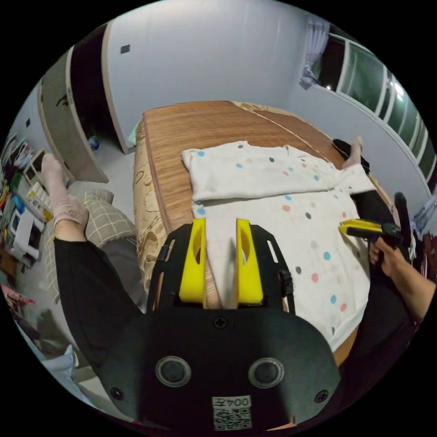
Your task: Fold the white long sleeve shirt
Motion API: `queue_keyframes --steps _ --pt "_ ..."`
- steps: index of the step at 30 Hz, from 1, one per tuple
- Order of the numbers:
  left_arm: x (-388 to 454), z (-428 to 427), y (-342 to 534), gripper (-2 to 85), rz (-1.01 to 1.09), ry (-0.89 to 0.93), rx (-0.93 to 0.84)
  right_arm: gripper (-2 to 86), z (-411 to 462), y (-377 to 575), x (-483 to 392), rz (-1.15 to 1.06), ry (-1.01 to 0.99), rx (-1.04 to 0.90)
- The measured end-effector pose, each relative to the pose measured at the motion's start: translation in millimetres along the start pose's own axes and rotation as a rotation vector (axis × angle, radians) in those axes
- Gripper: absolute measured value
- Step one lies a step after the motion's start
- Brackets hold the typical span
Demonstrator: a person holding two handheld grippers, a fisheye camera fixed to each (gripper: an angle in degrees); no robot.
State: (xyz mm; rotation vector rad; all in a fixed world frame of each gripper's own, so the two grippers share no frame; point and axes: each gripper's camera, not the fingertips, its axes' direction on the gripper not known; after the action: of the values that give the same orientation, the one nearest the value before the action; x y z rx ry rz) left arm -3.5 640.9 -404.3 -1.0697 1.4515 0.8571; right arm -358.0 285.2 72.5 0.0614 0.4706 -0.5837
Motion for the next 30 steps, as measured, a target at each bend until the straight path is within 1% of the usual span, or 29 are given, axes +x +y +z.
queue_keyframes --steps 4,7,9,10,14,17,20,23,25,30 --pt "50 15 -15 9.4 0.057 0.037 -0.038 10.3 -8 7 27 0.031 -0.05 0.007" --pt "95 29 -34 9.1 0.11 0.093 -0.043 11.0 -32 10 51 0.018 -0.135 0.078" --pt "142 40 -57 9.1 0.214 0.114 -0.027 11.5 -62 0 82 0.008 -0.206 0.142" --pt "156 43 -64 9.0 0.247 0.119 -0.025 11.3 -69 -5 92 0.002 -0.224 0.145" --pt "255 69 -116 9.3 0.484 0.115 -0.036 10.8 -101 -52 173 -0.005 -0.362 0.118" --pt "321 93 -147 9.3 0.636 0.053 -0.038 11.7 -93 -71 235 0.05 -0.48 0.119" --pt "370 123 -171 9.1 0.756 0.022 -0.065 12.1 -75 -62 276 0.076 -0.511 0.161" --pt "402 150 -192 9.1 0.806 0.014 -0.077 12.0 -61 -57 300 0.06 -0.574 0.092" --pt "415 165 -204 9.1 0.816 0.006 -0.08 12.1 -65 -57 308 0.035 -0.568 0.13" --pt "439 199 -237 7.2 0.825 -0.031 -0.099 11.8 -60 -61 329 0.03 -0.597 0.105"
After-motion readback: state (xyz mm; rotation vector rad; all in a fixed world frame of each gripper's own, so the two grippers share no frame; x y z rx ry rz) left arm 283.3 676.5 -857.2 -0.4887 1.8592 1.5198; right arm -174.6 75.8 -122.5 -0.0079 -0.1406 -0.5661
